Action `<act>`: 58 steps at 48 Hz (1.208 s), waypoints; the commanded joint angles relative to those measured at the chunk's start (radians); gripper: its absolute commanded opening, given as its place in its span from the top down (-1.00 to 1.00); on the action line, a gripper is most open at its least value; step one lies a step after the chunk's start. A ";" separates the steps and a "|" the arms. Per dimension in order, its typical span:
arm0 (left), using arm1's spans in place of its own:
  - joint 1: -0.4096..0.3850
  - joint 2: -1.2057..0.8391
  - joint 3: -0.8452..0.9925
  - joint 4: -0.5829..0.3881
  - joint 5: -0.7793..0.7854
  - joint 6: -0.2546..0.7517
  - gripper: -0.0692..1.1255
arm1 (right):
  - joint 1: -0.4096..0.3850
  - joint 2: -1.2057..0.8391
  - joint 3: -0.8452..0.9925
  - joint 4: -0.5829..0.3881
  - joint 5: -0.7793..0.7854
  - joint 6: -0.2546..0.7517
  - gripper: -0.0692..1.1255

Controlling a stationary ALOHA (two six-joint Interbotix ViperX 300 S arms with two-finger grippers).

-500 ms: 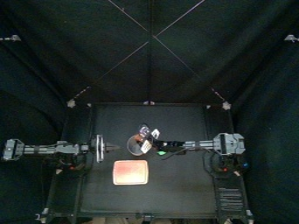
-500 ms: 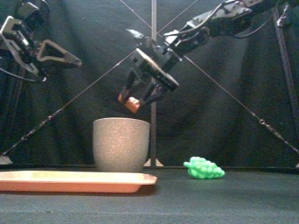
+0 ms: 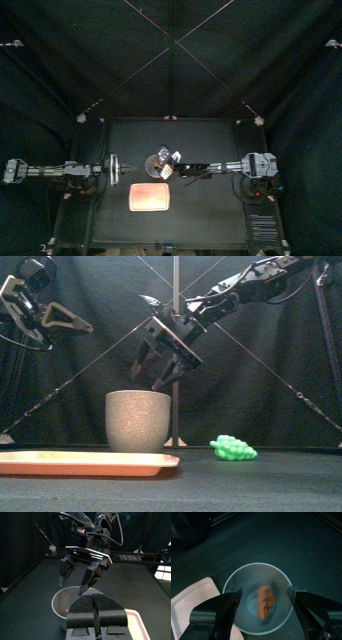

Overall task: Pick the pie then place it in the grey bowl
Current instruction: Drop pie in the grey bowl and return to neutral

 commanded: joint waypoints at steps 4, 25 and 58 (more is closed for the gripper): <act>0.003 0.002 -0.011 0.000 -0.003 0.003 0.86 | 0.037 -0.149 0.057 -0.006 0.025 0.003 -0.82; 0.008 0.002 -0.011 0.000 -0.005 0.003 0.86 | 0.172 -0.554 0.426 -0.074 0.026 0.000 -0.82; 0.038 0.002 -0.015 0.002 -0.005 0.003 0.86 | 0.120 -0.933 0.723 -0.118 -0.239 -0.009 -0.82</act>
